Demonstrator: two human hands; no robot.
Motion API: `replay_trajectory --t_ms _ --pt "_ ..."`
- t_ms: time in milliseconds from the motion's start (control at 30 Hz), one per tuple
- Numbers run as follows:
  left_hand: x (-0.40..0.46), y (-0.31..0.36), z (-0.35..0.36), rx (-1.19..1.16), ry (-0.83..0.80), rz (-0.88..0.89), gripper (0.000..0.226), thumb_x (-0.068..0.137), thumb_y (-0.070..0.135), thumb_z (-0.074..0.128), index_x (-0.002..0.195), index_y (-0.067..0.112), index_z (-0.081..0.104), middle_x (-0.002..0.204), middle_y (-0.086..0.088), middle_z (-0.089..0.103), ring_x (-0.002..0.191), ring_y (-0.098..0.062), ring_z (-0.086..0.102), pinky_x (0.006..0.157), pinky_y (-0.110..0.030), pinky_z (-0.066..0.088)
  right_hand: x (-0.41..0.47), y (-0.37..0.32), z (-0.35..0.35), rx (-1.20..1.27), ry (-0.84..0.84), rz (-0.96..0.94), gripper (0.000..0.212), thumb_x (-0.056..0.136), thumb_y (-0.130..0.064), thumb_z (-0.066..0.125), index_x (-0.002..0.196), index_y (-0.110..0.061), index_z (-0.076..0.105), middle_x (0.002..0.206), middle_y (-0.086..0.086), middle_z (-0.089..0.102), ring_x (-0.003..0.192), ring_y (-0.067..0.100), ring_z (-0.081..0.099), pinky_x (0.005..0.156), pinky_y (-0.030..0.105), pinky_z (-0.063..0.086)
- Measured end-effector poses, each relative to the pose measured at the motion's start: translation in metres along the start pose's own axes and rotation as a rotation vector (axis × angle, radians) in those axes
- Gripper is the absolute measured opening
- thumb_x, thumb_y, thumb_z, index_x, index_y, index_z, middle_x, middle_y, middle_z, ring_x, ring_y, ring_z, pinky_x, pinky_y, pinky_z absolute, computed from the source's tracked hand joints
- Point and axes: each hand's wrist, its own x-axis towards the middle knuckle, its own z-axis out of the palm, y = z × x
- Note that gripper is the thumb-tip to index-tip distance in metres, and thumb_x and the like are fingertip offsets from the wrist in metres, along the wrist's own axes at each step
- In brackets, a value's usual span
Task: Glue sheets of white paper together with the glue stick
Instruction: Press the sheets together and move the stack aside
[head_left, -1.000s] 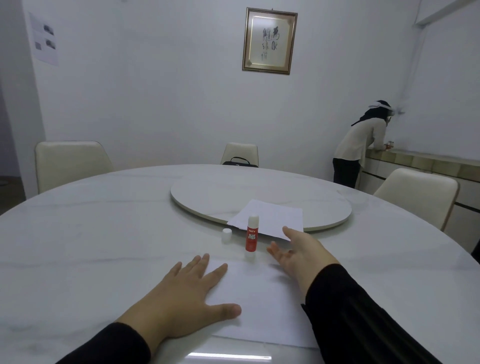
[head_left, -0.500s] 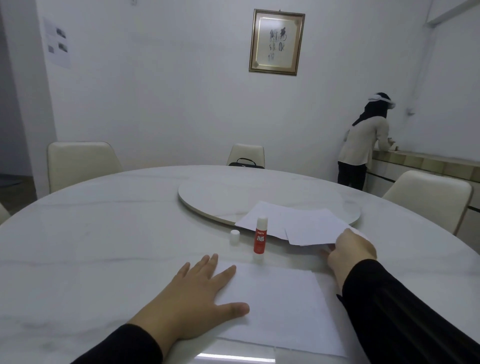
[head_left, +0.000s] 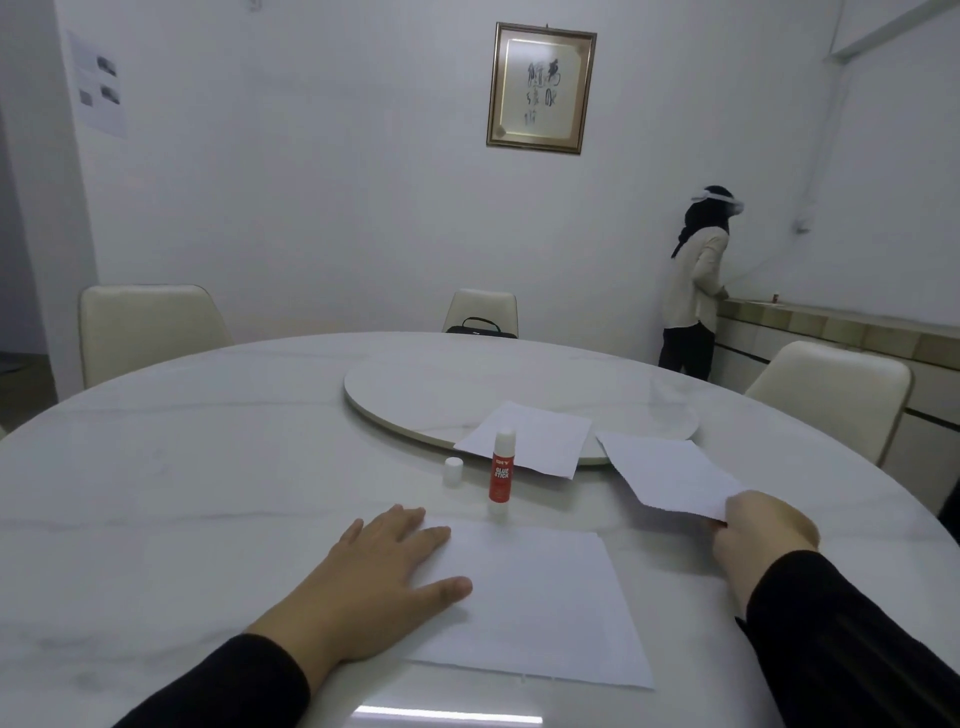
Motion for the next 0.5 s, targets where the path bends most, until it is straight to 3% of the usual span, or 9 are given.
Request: replay_trajectory --t_ms 33,67,100,167,200,300,367,433,500 --pt "0.000 -0.001 0.000 -0.006 0.009 0.004 0.067 0.086 0.069 0.031 0.145 0.041 0.021 0.158 0.013 0.008 0.144 -0.004 -0.004 0.117 -0.032 -0.005 -0.002 -0.003 0.001 -0.063 0.004 -0.042 0.038 0.082 0.004 0.056 0.048 -0.005 0.040 0.099 0.038 0.063 0.079 0.041 0.054 0.053 0.008 0.041" --pt "0.000 -0.001 0.001 -0.014 0.021 0.010 0.065 0.087 0.068 0.031 0.145 0.040 0.022 0.157 0.013 0.009 0.144 -0.004 -0.004 0.117 -0.032 -0.005 -0.006 -0.005 0.003 0.091 0.005 -0.013 0.028 0.080 0.009 0.054 0.053 0.002 0.050 0.104 0.039 0.061 0.088 0.045 0.057 0.068 0.015 0.050" --pt "0.000 -0.002 0.001 -0.023 0.037 0.012 0.062 0.088 0.065 0.031 0.144 0.040 0.024 0.157 0.014 0.012 0.143 -0.003 -0.002 0.117 -0.031 -0.005 -0.009 -0.008 0.002 0.107 0.029 -0.058 0.008 0.079 0.010 0.053 0.075 0.010 0.060 0.109 0.032 0.063 0.093 0.043 0.059 0.074 0.032 0.053" --pt "0.001 -0.003 0.002 -0.041 0.073 0.018 0.059 0.089 0.062 0.035 0.142 0.039 0.029 0.154 0.014 0.019 0.143 -0.002 0.002 0.116 -0.032 -0.005 -0.028 -0.030 0.003 0.171 0.215 -0.106 0.043 0.078 0.006 0.054 0.120 -0.003 0.057 0.115 0.011 0.061 0.092 0.027 0.061 0.068 0.038 0.054" --pt "0.002 -0.003 0.003 -0.050 0.089 0.027 0.058 0.089 0.060 0.038 0.142 0.038 0.031 0.152 0.015 0.022 0.143 -0.002 0.003 0.116 -0.032 -0.006 -0.035 -0.045 0.004 0.271 0.179 -0.127 0.049 0.079 0.003 0.056 0.126 -0.010 0.053 0.115 0.007 0.059 0.089 0.021 0.061 0.066 0.036 0.055" --pt "0.005 -0.006 0.003 -0.115 0.167 0.079 0.051 0.092 0.055 0.039 0.139 0.035 0.038 0.148 0.020 0.027 0.143 0.001 0.004 0.116 -0.030 -0.008 -0.075 -0.087 0.000 0.255 -0.013 -0.200 0.045 0.081 -0.008 0.063 0.124 -0.017 0.054 0.112 0.002 0.062 0.083 0.012 0.061 0.057 0.028 0.053" --pt "0.007 -0.002 -0.001 -0.279 0.327 0.104 0.035 0.095 0.045 0.042 0.124 0.032 0.053 0.135 0.024 0.040 0.137 0.001 0.023 0.114 -0.018 0.010 -0.109 -0.102 0.001 0.225 -0.174 -0.201 0.037 0.084 -0.013 0.063 0.120 -0.016 0.054 0.101 0.002 0.066 0.077 0.011 0.065 0.047 0.024 0.051" --pt "0.006 0.006 -0.010 -0.702 0.440 0.054 0.028 0.095 0.039 0.045 0.100 0.025 0.068 0.112 0.018 0.061 0.111 -0.005 0.052 0.091 -0.010 0.038 -0.143 -0.107 0.005 0.172 -0.382 -0.150 0.012 0.086 -0.011 0.058 0.098 -0.010 0.060 0.066 0.001 0.067 0.048 0.009 0.065 0.034 0.017 0.046" --pt "0.004 0.010 -0.019 -1.221 0.232 0.008 0.054 0.087 0.057 0.038 0.102 0.016 0.069 0.105 -0.003 0.071 0.092 -0.016 0.063 0.074 -0.016 0.048 -0.167 -0.103 0.011 0.069 -0.539 -0.062 0.015 0.085 -0.011 0.056 0.073 -0.004 0.062 0.038 0.001 0.056 0.027 0.011 0.053 0.030 0.013 0.040"
